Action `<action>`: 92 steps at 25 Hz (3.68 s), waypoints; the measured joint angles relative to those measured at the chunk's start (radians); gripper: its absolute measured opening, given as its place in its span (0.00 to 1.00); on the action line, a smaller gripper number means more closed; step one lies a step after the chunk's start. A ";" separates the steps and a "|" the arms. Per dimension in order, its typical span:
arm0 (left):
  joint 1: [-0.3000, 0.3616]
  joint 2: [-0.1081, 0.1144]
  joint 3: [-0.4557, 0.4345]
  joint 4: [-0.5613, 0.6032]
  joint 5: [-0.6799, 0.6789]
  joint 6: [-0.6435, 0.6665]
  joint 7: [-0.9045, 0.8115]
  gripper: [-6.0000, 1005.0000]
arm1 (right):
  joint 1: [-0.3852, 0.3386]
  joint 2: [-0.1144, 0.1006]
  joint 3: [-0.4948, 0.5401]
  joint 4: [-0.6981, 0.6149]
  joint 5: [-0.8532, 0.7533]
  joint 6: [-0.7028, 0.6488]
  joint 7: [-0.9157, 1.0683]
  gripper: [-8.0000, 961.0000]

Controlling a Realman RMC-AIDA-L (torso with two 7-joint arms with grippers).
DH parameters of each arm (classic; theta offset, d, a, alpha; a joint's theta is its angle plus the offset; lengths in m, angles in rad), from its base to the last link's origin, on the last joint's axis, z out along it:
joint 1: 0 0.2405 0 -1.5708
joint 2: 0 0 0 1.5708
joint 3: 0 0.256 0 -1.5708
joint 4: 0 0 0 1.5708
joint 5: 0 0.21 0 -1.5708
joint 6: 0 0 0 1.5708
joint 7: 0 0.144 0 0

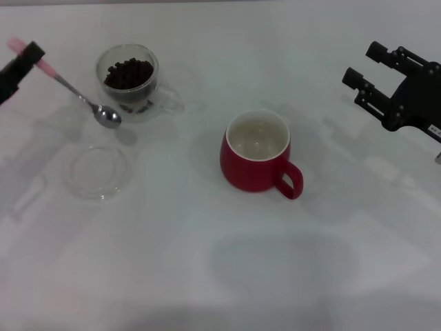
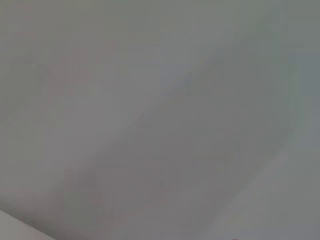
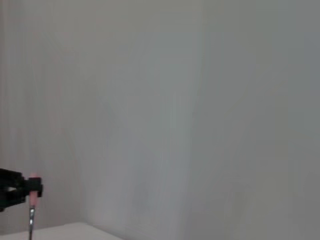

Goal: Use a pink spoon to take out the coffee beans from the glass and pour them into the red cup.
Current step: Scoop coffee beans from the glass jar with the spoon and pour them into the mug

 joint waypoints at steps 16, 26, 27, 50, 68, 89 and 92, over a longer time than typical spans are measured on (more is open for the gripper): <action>-0.115 0.096 0.000 0.156 0.170 -0.098 -0.307 0.13 | 0.000 0.019 0.019 -0.002 0.005 -0.009 0.006 0.62; -0.222 0.111 0.000 0.160 0.322 -0.222 -0.430 0.13 | -0.006 0.026 0.029 -0.001 0.004 -0.018 0.002 0.62; -0.230 0.111 0.000 0.161 0.335 -0.234 -0.438 0.13 | -0.008 0.027 0.029 -0.001 0.004 -0.019 0.002 0.62; -0.302 0.086 0.000 0.162 0.402 -0.408 -0.415 0.13 | -0.015 0.029 0.028 0.011 0.004 -0.015 0.007 0.62; -0.309 0.027 0.005 0.133 0.424 -0.484 -0.408 0.13 | -0.017 0.031 0.039 0.012 0.004 -0.003 0.001 0.62; -0.268 0.026 0.000 0.005 0.298 -0.476 -0.533 0.13 | -0.016 0.029 0.039 0.008 0.004 0.017 0.001 0.62; -0.257 0.026 0.000 0.009 0.294 -0.475 -0.571 0.13 | -0.016 0.029 0.040 0.007 0.004 0.017 0.001 0.62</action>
